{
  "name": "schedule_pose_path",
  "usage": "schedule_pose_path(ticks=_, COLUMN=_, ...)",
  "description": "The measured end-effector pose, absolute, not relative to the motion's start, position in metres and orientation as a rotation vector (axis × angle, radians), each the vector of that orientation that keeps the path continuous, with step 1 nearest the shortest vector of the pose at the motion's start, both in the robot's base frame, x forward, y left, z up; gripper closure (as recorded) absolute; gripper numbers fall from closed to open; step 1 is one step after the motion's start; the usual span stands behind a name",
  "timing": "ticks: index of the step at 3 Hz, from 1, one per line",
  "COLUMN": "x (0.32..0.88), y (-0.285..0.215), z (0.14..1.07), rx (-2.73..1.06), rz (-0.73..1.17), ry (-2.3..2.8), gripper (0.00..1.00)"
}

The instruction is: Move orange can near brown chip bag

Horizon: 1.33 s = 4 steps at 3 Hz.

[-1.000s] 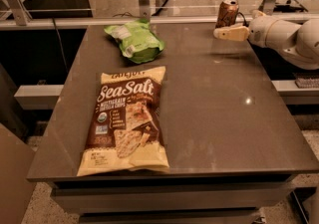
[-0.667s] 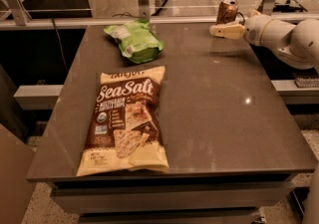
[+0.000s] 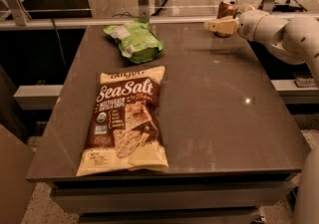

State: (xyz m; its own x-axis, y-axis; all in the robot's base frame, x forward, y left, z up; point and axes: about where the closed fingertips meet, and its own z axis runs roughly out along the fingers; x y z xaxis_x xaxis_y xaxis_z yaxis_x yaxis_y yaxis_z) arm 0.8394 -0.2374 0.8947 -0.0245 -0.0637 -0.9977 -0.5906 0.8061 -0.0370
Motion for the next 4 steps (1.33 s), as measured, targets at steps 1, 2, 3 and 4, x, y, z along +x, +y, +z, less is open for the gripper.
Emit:
schedule_pose_path(ticks=1, x=0.849, y=-0.239, z=0.892, rx=-0.518, rz=0.454, ry=1.562, gripper=0.00)
schedule_pose_path(ticks=2, x=0.861, y=-0.243, z=0.887, rx=-0.479, rz=0.471, ry=1.568, gripper=0.00)
schedule_pose_path(ticks=3, x=0.874, y=-0.245, z=0.882, rx=-0.459, rz=0.494, ry=1.575, gripper=0.00)
schedule_pose_path(ticks=4, x=0.884, y=-0.241, z=0.883, rx=-0.466, rz=0.512, ry=1.574, gripper=0.18)
